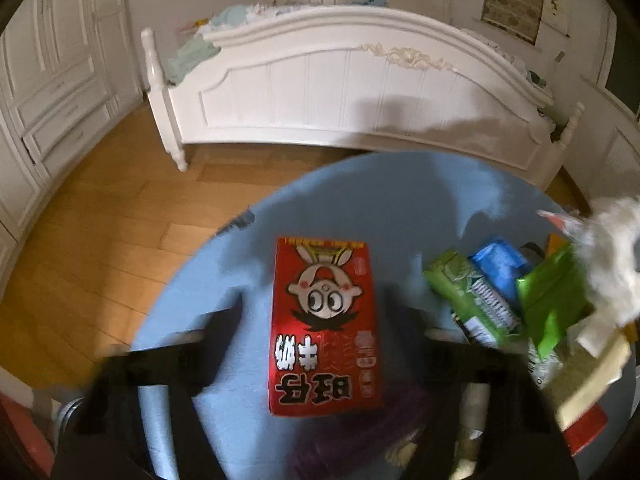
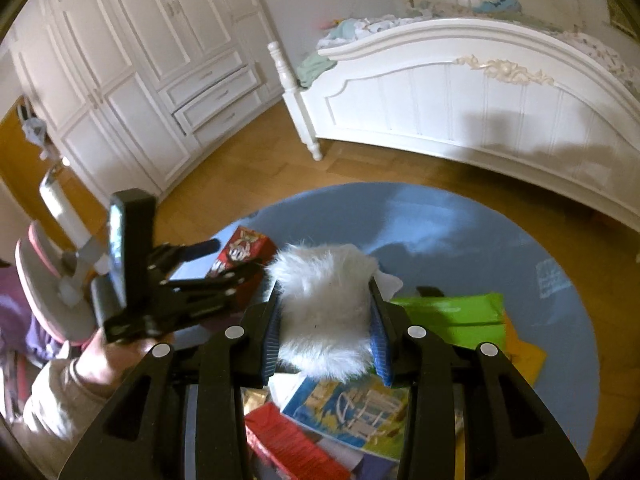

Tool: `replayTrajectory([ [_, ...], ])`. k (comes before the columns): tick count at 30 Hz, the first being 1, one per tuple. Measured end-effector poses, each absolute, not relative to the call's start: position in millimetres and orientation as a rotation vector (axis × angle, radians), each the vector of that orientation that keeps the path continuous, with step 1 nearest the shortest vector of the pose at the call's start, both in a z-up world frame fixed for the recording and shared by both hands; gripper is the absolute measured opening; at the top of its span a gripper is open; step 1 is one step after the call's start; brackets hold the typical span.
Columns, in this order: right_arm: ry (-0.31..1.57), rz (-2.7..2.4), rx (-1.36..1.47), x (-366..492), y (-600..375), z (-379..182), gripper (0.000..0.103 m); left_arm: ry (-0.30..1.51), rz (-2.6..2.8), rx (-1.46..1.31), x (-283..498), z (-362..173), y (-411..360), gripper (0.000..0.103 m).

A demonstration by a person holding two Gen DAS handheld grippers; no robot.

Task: Collect trash
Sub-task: 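Carry both items to the black bin and open both grippers to drop them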

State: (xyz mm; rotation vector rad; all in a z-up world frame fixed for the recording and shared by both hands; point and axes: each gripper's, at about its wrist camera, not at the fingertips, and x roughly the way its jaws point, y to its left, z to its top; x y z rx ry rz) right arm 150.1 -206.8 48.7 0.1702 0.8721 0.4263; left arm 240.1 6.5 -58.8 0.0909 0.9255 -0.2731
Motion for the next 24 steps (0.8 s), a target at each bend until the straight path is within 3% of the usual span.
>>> replayTrajectory([
  [7, 0.862, 0.462, 0.173, 140, -182, 53, 0.038, 0.787, -0.292, -0.108, 200, -23, 67, 0.049],
  [13, 0.822, 0.648, 0.087, 120, -92, 82, 0.038, 0.632, -0.206, -0.279, 102, 15, 188, 0.049],
  [18, 0.947, 0.851, 0.001, 115, 36, 57, 0.038, 0.725, -0.036, -0.397, 44, -36, 280, 0.049],
  [24, 1.066, 0.903, -0.244, 96, 169, -4, 0.038, 0.861, 0.003, -0.484, 19, -108, 309, 0.049],
])
